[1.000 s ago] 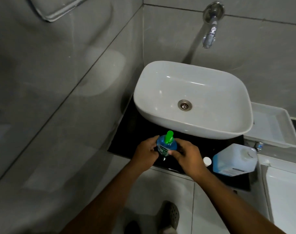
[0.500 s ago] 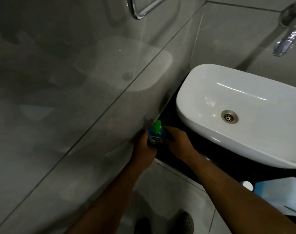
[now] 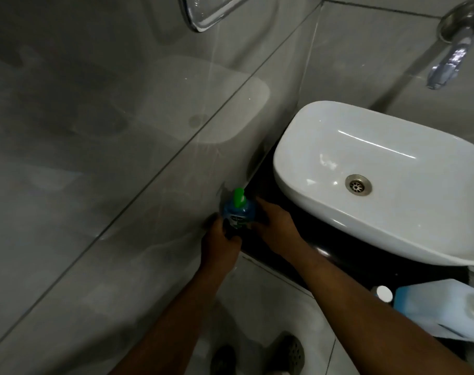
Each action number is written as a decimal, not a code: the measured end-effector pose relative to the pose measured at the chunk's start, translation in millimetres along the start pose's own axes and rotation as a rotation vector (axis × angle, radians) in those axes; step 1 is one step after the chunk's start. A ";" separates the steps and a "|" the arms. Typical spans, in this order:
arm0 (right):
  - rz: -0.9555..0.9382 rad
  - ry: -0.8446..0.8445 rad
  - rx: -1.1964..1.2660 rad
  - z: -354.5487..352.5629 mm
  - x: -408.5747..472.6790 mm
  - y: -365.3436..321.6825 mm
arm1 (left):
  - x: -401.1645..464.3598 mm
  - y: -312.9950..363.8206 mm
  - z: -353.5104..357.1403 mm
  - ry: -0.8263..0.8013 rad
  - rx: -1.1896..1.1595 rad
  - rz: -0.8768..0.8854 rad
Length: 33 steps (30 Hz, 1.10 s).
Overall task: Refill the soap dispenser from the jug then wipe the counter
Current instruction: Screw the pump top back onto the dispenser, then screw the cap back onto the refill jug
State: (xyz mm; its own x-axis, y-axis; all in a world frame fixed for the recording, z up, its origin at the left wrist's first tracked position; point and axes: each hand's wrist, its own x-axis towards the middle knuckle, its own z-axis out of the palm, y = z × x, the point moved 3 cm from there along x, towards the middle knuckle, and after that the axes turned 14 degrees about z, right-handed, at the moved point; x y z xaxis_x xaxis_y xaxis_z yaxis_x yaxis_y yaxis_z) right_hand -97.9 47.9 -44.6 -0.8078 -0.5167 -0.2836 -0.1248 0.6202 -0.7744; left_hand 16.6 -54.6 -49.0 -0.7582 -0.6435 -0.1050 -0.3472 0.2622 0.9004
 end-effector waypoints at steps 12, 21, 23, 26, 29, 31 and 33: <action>0.526 0.627 0.580 -65.2 -200.1 132.4 | -70.8 38.8 119.2 -0.579 0.166 0.390; 0.520 0.657 0.664 -156.9 -263.0 187.1 | -102.3 91.6 222.2 -0.839 0.404 0.831; 0.434 0.535 0.601 -179.2 -245.7 182.5 | -101.6 93.4 237.1 -0.882 0.469 0.849; 0.443 0.404 0.376 -200.4 -224.4 178.6 | -100.7 92.4 249.7 -0.930 0.581 0.834; 0.426 0.363 0.292 -208.9 -215.9 182.2 | -98.0 93.7 250.4 -0.892 0.549 0.809; 0.407 0.358 0.321 -210.0 -213.9 186.8 | -95.3 100.1 242.5 -0.836 0.523 0.787; 0.399 0.354 0.343 -209.6 -213.6 188.3 | -94.2 110.5 225.0 -0.729 0.442 0.727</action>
State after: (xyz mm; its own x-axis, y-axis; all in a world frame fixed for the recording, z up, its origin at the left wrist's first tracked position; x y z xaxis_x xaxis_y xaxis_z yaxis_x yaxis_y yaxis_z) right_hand -69.7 398.7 -11.3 -0.9029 -0.0218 -0.4294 0.3697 0.4704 -0.8013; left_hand -74.5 196.8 -34.7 -0.9522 0.3038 0.0319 0.2542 0.7301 0.6343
